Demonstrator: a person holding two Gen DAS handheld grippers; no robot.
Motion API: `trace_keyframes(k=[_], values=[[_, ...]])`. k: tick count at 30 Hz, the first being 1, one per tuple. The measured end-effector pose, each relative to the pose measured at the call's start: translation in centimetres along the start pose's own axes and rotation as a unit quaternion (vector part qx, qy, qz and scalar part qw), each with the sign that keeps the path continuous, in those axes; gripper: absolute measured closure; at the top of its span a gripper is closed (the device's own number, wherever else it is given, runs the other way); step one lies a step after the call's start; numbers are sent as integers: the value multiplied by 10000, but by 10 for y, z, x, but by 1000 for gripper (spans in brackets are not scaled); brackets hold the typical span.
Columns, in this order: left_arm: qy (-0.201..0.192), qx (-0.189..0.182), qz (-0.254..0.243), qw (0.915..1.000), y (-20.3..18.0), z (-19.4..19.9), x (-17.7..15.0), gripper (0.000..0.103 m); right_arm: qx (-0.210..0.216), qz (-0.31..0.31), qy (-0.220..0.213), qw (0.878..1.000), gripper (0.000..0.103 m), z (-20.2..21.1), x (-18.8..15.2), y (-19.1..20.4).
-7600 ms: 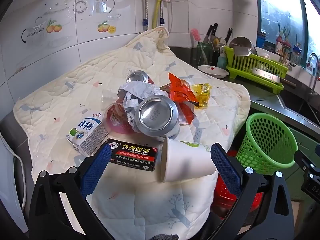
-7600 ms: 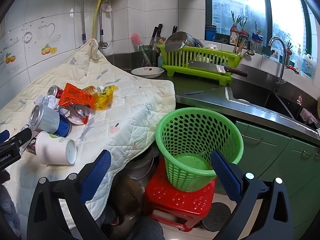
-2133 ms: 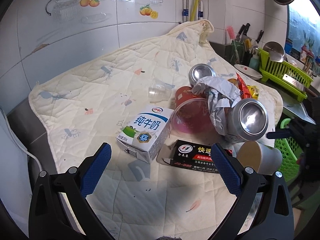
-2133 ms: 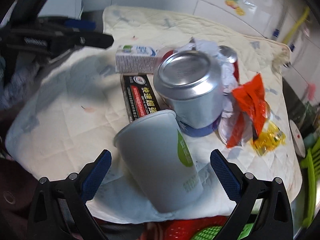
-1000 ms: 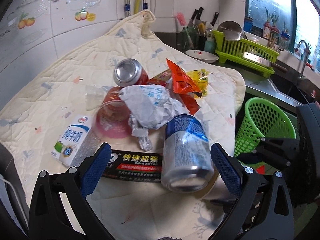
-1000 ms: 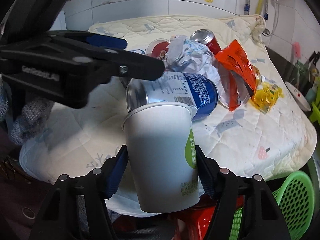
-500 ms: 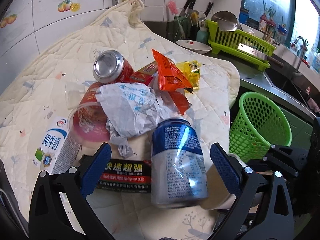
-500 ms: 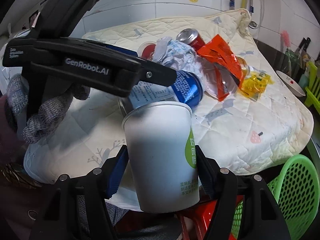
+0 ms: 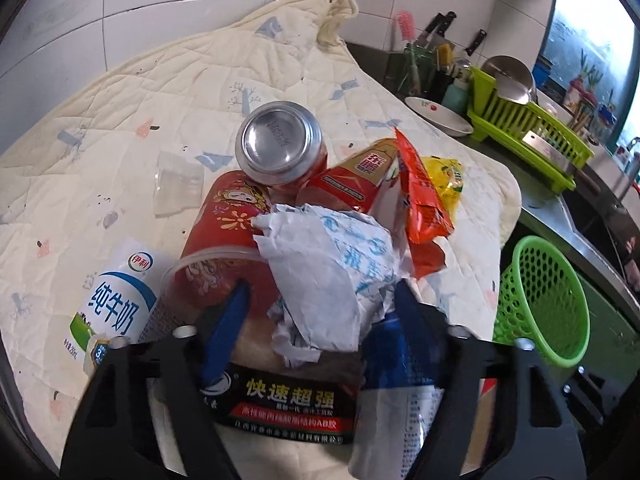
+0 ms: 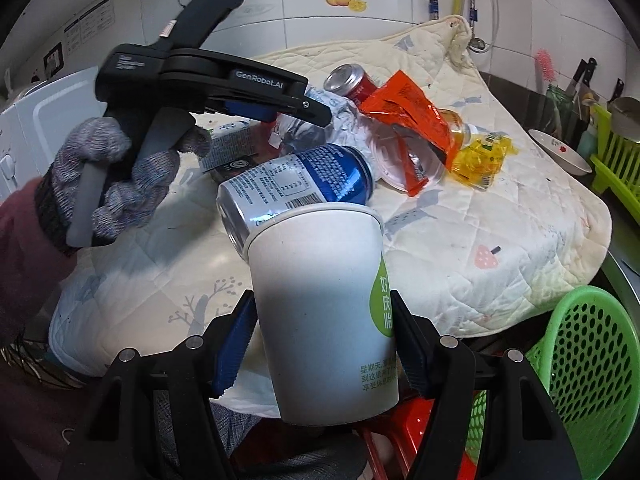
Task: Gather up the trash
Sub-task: 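Carry the white paper cup with the right tool over the green basket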
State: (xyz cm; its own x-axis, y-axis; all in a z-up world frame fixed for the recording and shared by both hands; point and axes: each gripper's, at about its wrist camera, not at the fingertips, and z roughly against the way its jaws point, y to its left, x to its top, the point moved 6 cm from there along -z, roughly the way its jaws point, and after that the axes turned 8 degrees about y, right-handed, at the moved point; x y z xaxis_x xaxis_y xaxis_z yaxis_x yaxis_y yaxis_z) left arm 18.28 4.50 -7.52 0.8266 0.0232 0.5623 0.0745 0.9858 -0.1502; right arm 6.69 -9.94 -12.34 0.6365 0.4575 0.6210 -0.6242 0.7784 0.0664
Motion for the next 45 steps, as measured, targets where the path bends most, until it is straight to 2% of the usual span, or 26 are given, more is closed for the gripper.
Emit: trace_keyframes(k=[2,5,16,20,22,27,34,38,41,42,43,45], values=[[43,-100,59,9999,2,-2,0,56,-20,-81,-31,10000,40,4,-2,-3],[-67,-174,100,9998,3,2,0,70,-46,-217,-105,9997,40,10,-6,-9],[-634,-254,-176,9975,-10,49,6,82,-187,-682,-394,9967,40,33,-16,-29],[-897,-378,-360,9946,-26,75,12,83,-298,-932,-570,9936,40,47,-19,-42],[-982,-569,-511,9922,-42,86,17,83,-406,-1084,-676,9910,40,57,-23,-52],[-904,-1027,-970,9858,-102,85,20,83,-803,-1432,-860,9827,40,86,-38,-77],[-396,-1690,-1603,9717,-208,42,9,83,-1517,-2043,-927,9626,40,130,-77,-126],[65,-2091,-1826,9607,-261,8,-1,82,-1794,-2282,-937,9523,40,146,-99,-144],[225,-2184,-2037,9541,-295,-13,-8,82,-1920,-2444,-952,9457,40,156,-112,-153],[253,-2185,-2070,9533,-302,-17,-10,80,-1979,-2481,-952,9435,40,158,-117,-155],[339,-2174,-2092,9528,-311,-24,-13,75,-2009,-2537,-943,9415,40,160,-122,-158],[459,-2228,-2095,9510,-323,-37,-17,57,-2054,-2617,-933,9384,40,164,-128,-161]])
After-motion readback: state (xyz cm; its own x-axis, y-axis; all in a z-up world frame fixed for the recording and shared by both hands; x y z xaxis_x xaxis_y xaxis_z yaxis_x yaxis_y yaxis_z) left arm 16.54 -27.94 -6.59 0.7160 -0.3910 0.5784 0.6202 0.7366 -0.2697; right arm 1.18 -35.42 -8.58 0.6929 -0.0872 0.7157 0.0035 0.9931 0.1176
